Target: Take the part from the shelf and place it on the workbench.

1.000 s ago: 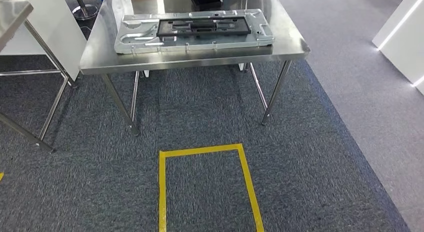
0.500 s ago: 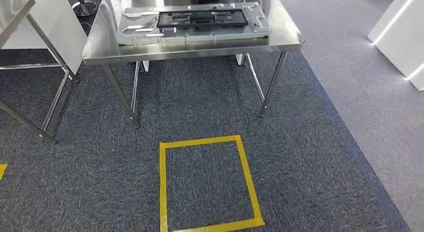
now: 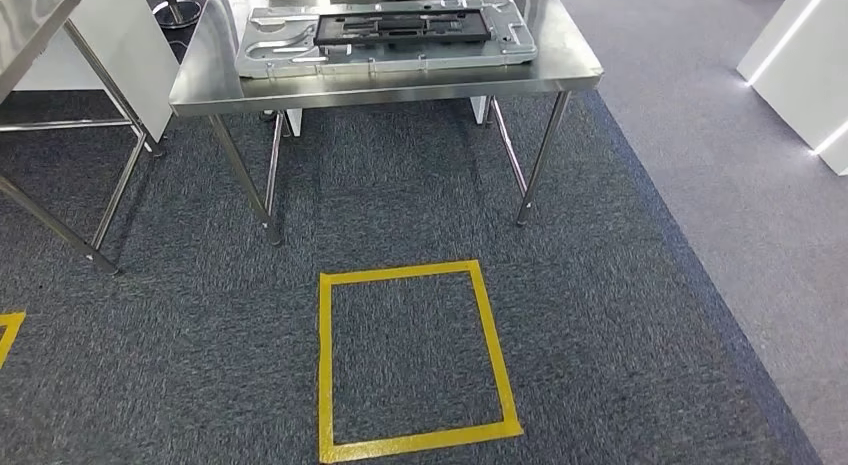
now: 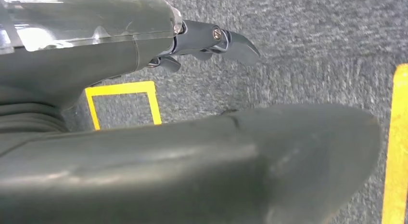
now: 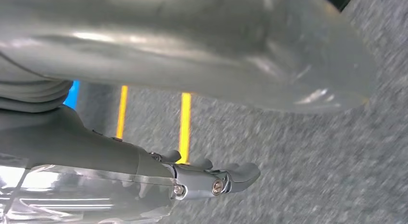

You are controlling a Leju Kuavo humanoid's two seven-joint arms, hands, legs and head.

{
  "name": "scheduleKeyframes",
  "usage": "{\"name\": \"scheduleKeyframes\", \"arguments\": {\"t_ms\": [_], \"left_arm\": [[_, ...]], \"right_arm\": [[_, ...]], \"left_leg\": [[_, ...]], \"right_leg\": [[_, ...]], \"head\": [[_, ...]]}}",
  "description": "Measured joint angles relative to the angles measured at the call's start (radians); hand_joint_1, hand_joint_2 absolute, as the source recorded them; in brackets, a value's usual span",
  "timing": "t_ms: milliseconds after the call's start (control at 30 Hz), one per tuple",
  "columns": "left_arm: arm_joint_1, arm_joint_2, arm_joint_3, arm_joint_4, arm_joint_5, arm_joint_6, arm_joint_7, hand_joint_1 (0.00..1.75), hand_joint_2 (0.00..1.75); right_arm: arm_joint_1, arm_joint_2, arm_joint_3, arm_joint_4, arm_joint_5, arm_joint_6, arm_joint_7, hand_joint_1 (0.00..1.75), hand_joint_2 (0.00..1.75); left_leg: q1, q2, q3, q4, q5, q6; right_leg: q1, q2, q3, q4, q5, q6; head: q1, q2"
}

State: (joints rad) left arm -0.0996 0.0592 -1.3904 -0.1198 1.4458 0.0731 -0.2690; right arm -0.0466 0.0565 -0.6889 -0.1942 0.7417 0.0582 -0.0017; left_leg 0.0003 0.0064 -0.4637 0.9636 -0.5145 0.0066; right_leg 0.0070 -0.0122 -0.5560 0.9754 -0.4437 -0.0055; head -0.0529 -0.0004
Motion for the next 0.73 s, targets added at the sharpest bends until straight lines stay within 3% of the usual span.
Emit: {"name": "scheduleKeyframes", "arguments": {"t_ms": [100, 167, 233, 267, 300, 367, 433, 500, 600, 733], "left_arm": [[0.000, 0.002, 0.000, 0.000, 0.000, -0.003, 0.001, 0.00, 0.00], [-0.002, 0.002, 0.000, 0.000, 0.000, -0.006, 0.001, 0.00, 0.00], [-0.002, 0.002, 0.000, 0.000, 0.000, -0.007, 0.001, 0.00, 0.00], [-0.002, 0.002, 0.000, 0.000, 0.000, -0.007, 0.001, 0.00, 0.00], [-0.001, 0.002, 0.000, 0.000, 0.000, -0.007, 0.001, 0.00, 0.00], [-0.002, 0.001, 0.000, 0.000, 0.000, -0.008, 0.001, 0.00, 0.00], [-0.003, 0.001, 0.000, 0.000, 0.000, -0.009, 0.001, 0.00, 0.00], [-0.004, 0.001, 0.000, 0.000, 0.000, -0.010, 0.001, 0.00, 0.00], [-0.005, 0.000, 0.000, 0.000, 0.000, -0.010, 0.002, 0.00, 0.00], [-0.007, -0.001, 0.000, 0.000, 0.001, -0.010, 0.004, 0.00, 0.00]], "right_arm": [[0.000, 0.000, -0.001, 0.000, -0.004, 0.037, -0.014, 0.00, 0.00], [0.000, 0.001, -0.001, 0.001, -0.005, 0.047, -0.019, 0.00, 0.00], [0.001, 0.001, -0.001, 0.001, -0.005, 0.051, -0.022, 0.00, 0.00], [0.001, 0.001, -0.002, 0.001, -0.005, 0.051, -0.025, 0.00, 0.00], [0.002, 0.001, -0.002, 0.001, -0.005, 0.051, -0.027, 0.00, 0.00], [0.002, 0.001, -0.002, 0.001, -0.006, 0.052, -0.031, 0.00, 0.00], [0.001, 0.000, -0.005, 0.001, -0.009, 0.055, -0.031, 0.00, 0.87], [-0.001, 0.001, -0.010, 0.002, -0.016, 0.055, -0.024, 0.00, 1.75], [-0.001, 0.001, -0.018, 0.002, -0.019, 0.042, -0.008, 0.00, 1.75], [-0.001, 0.002, -0.023, 0.002, -0.008, 0.022, 0.015, 0.00, 1.75]], "left_leg": [[0.006, 0.001, -0.008, -0.010, 0.012, 0.018], [0.009, 0.003, -0.014, -0.014, 0.023, 0.028], [0.009, 0.003, -0.024, -0.012, 0.028, 0.030], [0.009, 0.004, -0.028, -0.009, 0.029, 0.030], [0.010, 0.004, -0.030, -0.006, 0.029, 0.028], [0.011, 0.003, -0.030, 0.001, 0.027, 0.024], [0.009, 0.002, -0.033, 0.009, 0.022, 0.013], [0.007, 0.002, -0.038, 0.013, 0.021, 0.001], [0.011, 0.002, -0.043, 0.024, 0.012, -0.016], [0.013, 0.002, -0.047, 0.024, 0.014, 0.002]], "right_leg": [[-0.001, 0.003, -0.010, 0.019, -0.012, 0.017], [-0.007, 0.008, -0.049, 0.109, -0.074, 0.029], [-0.014, 0.009, -0.107, 0.247, -0.143, 0.039], [-0.017, 0.009, -0.122, 0.288, -0.154, 0.043], [-0.021, 0.008, -0.118, 0.291, -0.146, 0.046], [-0.028, 0.008, -0.056, 0.182, -0.082, 0.049], [-0.029, 0.009, 0.011, 0.053, -0.037, 0.045], [-0.024, 0.011, 0.027, 0.012, -0.035, 0.036], [-0.023, 0.010, 0.023, 0.006, -0.030, 0.017], [-0.013, 0.013, 0.021, 0.012, -0.034, 0.010]], "head": [[0.000, 0.000], [0.000, 0.000], [0.000, 0.000], [0.000, 0.000], [0.000, 0.000], [0.000, 0.000], [0.000, 0.000], [0.000, 0.000], [0.000, 0.000], [0.000, 0.000]]}}
